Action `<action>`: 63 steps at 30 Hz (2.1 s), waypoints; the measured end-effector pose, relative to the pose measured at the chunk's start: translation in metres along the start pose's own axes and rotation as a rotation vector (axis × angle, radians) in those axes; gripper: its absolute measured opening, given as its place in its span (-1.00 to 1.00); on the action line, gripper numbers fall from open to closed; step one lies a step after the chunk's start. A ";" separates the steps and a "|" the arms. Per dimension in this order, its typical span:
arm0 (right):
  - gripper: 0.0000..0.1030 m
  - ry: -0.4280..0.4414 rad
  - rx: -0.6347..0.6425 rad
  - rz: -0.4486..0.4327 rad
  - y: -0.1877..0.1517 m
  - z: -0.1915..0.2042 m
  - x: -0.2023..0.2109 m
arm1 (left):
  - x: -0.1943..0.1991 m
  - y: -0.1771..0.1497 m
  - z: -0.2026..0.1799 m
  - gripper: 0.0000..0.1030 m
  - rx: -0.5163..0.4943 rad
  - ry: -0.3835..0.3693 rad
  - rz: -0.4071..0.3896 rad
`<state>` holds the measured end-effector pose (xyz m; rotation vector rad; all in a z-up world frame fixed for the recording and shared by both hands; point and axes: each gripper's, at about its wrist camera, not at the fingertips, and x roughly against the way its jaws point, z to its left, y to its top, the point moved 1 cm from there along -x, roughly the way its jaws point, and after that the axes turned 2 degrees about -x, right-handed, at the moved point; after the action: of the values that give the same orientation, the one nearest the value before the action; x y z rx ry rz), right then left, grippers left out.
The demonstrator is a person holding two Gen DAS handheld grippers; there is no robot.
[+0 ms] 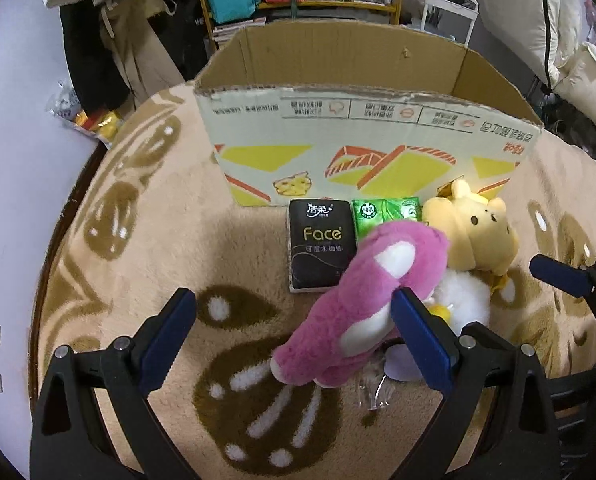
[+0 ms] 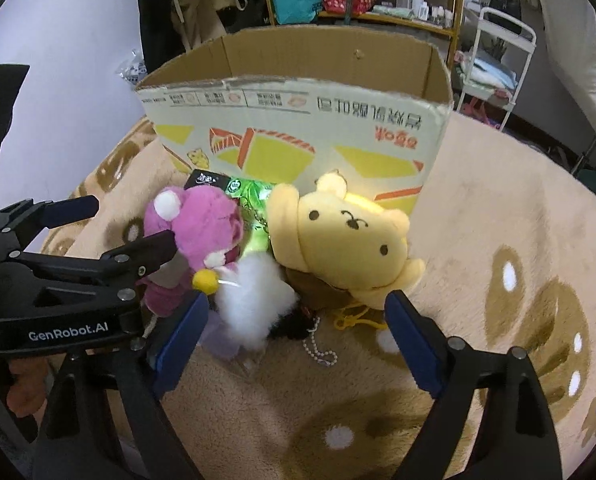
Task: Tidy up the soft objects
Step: 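Grasp the white fluffy plush with the right tool while the left tool grasps the pink plush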
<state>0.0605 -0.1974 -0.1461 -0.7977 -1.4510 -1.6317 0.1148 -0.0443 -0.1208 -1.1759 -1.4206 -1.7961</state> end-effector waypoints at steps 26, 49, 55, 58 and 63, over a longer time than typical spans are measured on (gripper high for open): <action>0.10 0.049 0.037 0.082 -0.004 0.012 -0.028 | -0.027 -0.003 -0.008 0.85 0.005 -0.135 0.113; -0.28 0.035 0.084 0.095 0.000 0.025 -0.047 | -0.032 -0.011 -0.019 -0.05 0.033 -0.235 0.150; -0.59 0.020 0.080 0.088 -0.002 0.026 -0.038 | -0.020 -0.019 -0.010 -0.08 0.074 -0.179 0.117; -0.76 0.033 0.058 0.080 -0.002 0.023 -0.032 | -0.013 -0.023 -0.005 -0.08 0.081 -0.147 0.101; -0.99 0.094 0.024 0.077 -0.004 0.014 -0.023 | 0.004 -0.027 -0.002 -0.08 0.090 -0.091 0.052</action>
<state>0.0679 -0.1799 -0.1661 -0.7451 -1.3552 -1.5701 0.0892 -0.0380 -0.1296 -1.2507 -1.4920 -1.6444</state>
